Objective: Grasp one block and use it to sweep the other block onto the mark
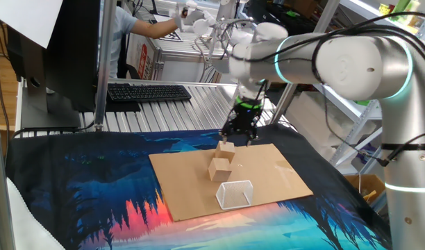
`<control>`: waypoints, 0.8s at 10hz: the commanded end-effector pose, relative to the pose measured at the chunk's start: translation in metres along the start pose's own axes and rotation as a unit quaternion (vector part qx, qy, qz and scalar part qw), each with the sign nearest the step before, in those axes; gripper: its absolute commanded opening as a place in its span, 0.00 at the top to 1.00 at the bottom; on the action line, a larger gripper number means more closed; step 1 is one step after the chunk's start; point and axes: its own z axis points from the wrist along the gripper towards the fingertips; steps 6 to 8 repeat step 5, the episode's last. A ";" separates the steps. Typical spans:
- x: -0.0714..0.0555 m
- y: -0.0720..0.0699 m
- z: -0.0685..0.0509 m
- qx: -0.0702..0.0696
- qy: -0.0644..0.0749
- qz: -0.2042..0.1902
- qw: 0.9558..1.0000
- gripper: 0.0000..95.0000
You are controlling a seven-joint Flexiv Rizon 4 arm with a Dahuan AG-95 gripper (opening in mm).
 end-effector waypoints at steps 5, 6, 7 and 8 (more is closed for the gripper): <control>0.021 -0.006 -0.024 0.010 0.012 0.031 0.999 1.00; 0.021 -0.006 -0.024 0.010 0.012 0.031 0.999 1.00; 0.021 -0.006 -0.024 0.010 0.012 0.031 0.999 1.00; 0.021 -0.006 -0.024 0.010 0.012 0.031 0.999 1.00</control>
